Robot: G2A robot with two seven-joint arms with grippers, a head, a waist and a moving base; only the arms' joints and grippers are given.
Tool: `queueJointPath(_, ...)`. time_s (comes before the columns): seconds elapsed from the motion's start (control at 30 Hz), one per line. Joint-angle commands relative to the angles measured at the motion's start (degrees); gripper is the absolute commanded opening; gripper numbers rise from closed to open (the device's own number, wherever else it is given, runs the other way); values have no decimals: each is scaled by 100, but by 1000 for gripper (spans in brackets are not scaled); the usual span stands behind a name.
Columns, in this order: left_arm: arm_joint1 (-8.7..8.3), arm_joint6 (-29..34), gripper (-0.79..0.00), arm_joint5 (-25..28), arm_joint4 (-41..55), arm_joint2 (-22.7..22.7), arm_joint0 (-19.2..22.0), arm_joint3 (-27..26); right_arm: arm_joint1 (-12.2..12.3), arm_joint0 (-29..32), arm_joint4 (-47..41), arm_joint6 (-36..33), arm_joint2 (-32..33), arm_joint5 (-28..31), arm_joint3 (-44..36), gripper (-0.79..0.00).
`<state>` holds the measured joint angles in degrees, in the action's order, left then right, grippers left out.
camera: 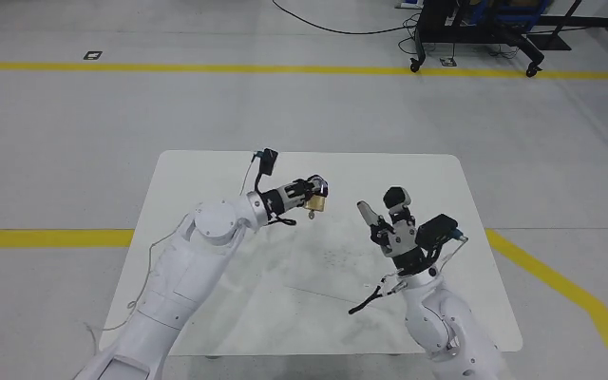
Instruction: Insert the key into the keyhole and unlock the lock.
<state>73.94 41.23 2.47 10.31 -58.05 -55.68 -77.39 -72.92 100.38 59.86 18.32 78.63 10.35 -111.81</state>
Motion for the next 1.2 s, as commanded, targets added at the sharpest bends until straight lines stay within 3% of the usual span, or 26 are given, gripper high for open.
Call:
queueJointPath(0.0, -12, 128, -785, -73, -238, 81, -31, -61, 24, 236, -278, 264, 510, -37, -128, 0)
queueJointPath(0.17, -42, 612, -785, -330, -1432, 559, 19, -155, 58, 882, -862, 681, 1415, 130, -538, 0)
queueJointPath(0.27, -36, 1172, -785, -334, -2385, 1082, 117, -152, 58, 882, -862, 681, 1415, 130, -538, 0)
queueJointPath(0.4, 46, 1750, -785, -370, -2532, 1501, 315, 34, 58, 882, -862, 681, 1415, 130, -538, 0)
queueJointPath(0.73, 144, 1690, -785, -179, -2392, 1637, 511, 406, 58, 882, -862, 681, 1415, 130, -538, 0)
queueJointPath(0.77, 142, 1676, -733, -172, -2434, 1639, 509, 405, 58, 882, -862, 681, 1415, 130, -538, 0)
queueJointPath(0.8, 139, 1674, -422, -174, -2460, 1639, 502, 398, 58, 882, -862, 681, 1415, 130, -538, 0)
queueJointPath(0.83, 135, 1672, -166, -180, -2495, 1637, 500, 380, 58, 882, -862, 681, 1415, 130, -538, 0)
queueJointPath(0.87, 131, 1643, 0, -163, -2517, 1622, 501, 337, 58, 882, -862, 681, 1415, 130, -538, 0)
queueJointPath(1.17, 50, 1621, 0, -124, -2440, 1283, 461, -213, 58, 882, -862, 681, 1415, 130, -538, 0)
